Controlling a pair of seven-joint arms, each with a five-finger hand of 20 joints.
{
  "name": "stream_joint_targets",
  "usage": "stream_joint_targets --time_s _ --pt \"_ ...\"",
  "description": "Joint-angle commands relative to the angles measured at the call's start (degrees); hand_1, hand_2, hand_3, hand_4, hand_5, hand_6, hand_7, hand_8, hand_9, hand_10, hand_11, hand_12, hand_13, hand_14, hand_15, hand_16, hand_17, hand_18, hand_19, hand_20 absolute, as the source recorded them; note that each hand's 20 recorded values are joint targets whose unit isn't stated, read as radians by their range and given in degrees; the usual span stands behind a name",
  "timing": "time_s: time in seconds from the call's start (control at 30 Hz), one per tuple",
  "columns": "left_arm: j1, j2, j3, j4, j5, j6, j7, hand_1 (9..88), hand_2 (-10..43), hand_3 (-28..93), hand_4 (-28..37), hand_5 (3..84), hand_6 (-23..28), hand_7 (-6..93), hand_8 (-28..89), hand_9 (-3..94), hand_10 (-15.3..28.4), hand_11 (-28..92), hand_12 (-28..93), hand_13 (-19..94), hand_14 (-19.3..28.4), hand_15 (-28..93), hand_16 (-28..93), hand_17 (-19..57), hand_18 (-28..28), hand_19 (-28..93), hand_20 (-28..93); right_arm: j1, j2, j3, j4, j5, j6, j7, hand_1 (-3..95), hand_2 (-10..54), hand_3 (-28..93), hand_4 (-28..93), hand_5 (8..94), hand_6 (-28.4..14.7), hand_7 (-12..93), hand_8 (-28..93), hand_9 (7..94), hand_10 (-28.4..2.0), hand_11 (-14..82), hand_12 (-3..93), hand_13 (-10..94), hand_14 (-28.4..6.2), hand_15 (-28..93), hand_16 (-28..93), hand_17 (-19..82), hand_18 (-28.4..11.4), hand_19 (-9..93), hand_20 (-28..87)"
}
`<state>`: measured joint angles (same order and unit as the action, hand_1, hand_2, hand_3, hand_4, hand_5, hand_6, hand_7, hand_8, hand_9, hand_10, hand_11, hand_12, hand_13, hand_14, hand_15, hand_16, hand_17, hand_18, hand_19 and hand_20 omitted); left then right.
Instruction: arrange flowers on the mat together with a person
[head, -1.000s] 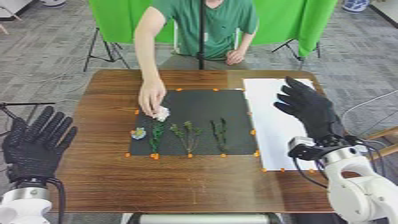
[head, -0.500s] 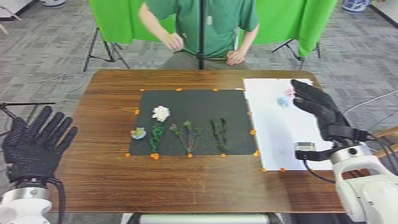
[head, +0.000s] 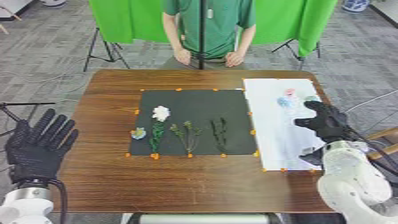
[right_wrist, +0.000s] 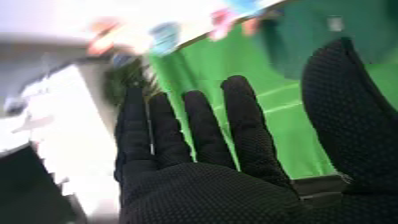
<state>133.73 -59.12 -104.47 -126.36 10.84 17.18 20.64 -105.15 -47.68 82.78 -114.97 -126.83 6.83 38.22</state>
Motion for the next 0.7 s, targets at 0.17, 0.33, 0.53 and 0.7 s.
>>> stream_joint_targets --time_s 0.17,0.33,0.53,0.7 --pt "0.6 -0.45 0.82 0.08 -0.19 0.49 -0.58 20.7 16.2 72 -28.3 40.3 8.1 11.6 -9 34.3 14.9 16 8 23 14.6 27 -6 -7.0 15.7 36 14 7.0 2.6 -1.9 10.3 -6.9 0.5 -1.4 32.9 -9.1 80 -23 36.8 -3.1 14 -10 32.1 -14.7 2.6 15.3 19 -15.9 10 19 6 -15.7 43 10" --pt "0.3 -0.51 1.14 -0.01 -0.33 0.93 -0.64 20.7 16.4 72 -28.3 40.6 8.3 11.9 -9 34.7 15.0 16 9 24 15.2 28 -6 -7.1 15.7 36 14 11.8 5.4 -4.6 14.8 -1.9 -4.1 -2.0 40.6 -9.5 82 -27 38.5 -1.1 20 -13 34.3 -12.6 5.9 14.5 25 -13.8 16 17 10 -16.2 48 11" --pt "0.5 -0.08 1.44 -0.29 -0.77 2.47 -0.35 20.4 16.8 72 -28.3 41.0 8.4 12.1 -9 35.0 15.0 17 9 24 15.3 29 -6 -7.2 15.9 37 14 13.7 6.5 -5.1 16.3 -1.1 -10.0 -0.6 43.8 -9.5 82 -28 37.2 -1.2 18 -12 33.8 -13.4 5.1 14.4 25 -14.2 15 16 11 -16.5 49 11" --pt "0.8 -0.13 1.65 -0.20 -1.10 1.83 -0.62 19.9 16.7 73 -28.3 41.3 8.5 12.2 -9 35.3 15.2 17 9 24 15.4 30 -6 -7.2 15.9 37 15 13.6 5.7 -3.1 16.1 2.5 -18.4 -0.7 44.8 -9.5 84 -28 37.4 -1.1 18 -12 33.5 -13.6 4.4 14.6 24 -14.7 15 17 11 -16.6 49 11"
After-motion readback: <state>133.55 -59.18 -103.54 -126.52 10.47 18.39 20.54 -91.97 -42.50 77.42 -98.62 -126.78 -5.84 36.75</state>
